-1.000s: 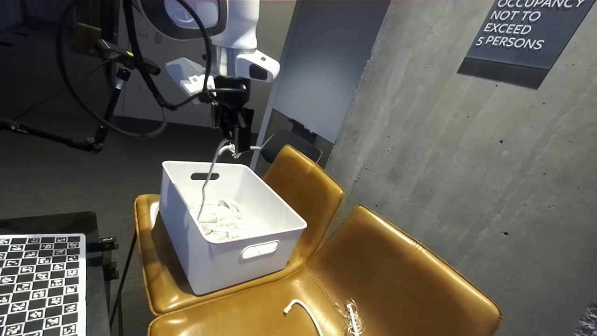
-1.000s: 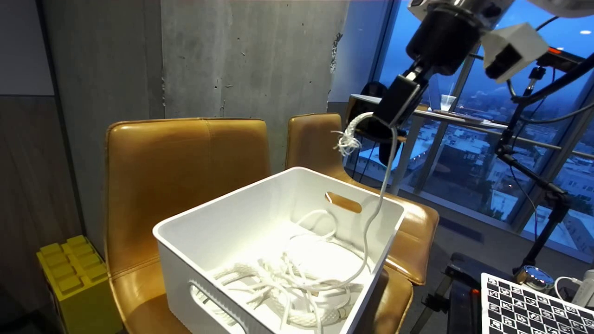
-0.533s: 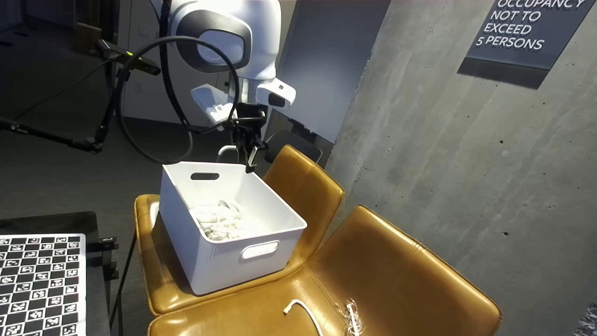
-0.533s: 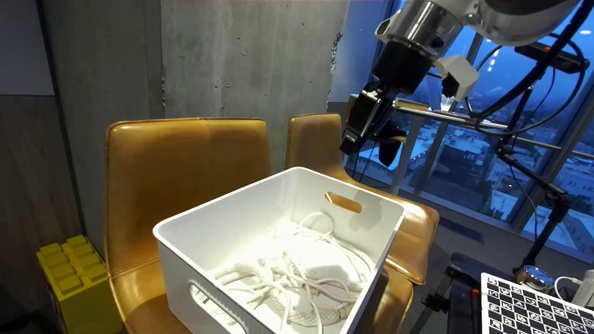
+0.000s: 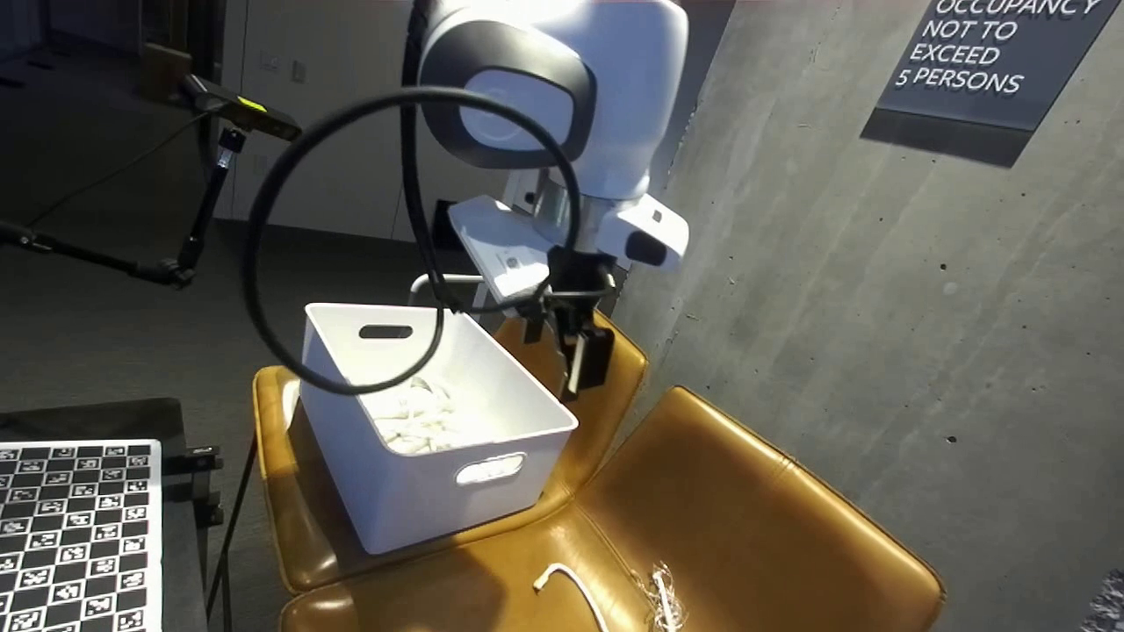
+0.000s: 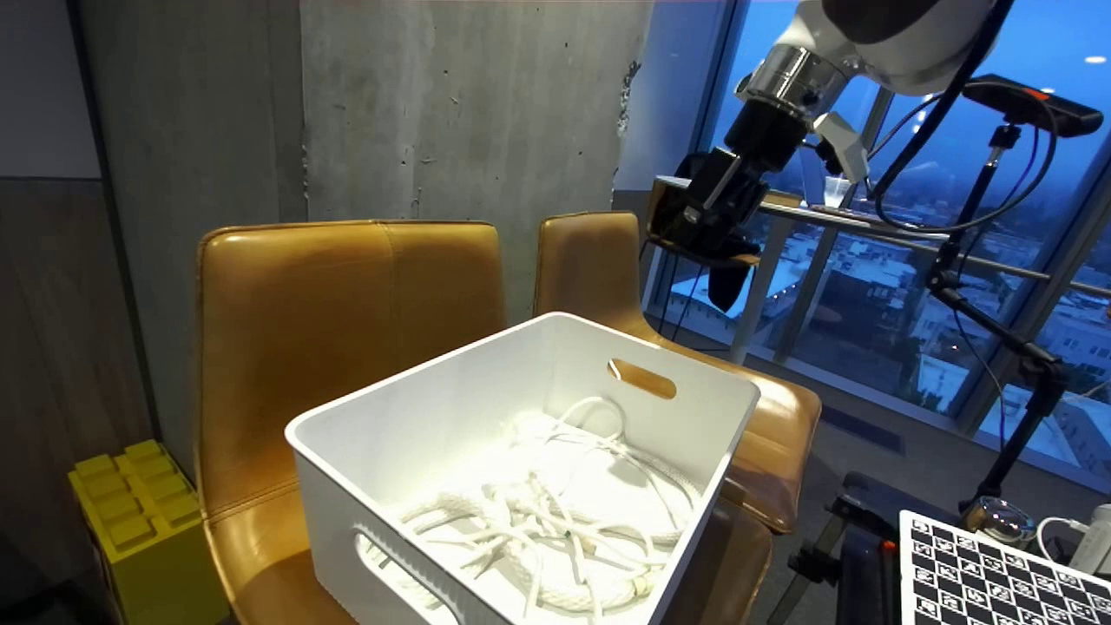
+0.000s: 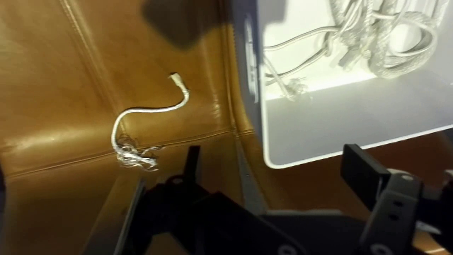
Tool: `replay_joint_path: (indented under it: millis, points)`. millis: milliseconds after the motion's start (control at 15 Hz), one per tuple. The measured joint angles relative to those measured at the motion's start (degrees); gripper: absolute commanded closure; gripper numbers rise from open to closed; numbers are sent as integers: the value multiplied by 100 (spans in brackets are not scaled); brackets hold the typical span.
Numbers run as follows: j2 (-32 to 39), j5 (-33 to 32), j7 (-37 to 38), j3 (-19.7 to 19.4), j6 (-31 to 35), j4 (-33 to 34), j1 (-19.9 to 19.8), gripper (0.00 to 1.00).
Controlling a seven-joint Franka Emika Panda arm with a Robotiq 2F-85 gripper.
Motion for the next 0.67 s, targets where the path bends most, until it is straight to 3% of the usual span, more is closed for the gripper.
replay_joint_path:
  millis: [333, 667]
  points:
    - [1212, 220, -278, -170, -141, 1008, -732, 0]
    - [2760, 204, -150, -160, -139, 2359, -1155, 0]
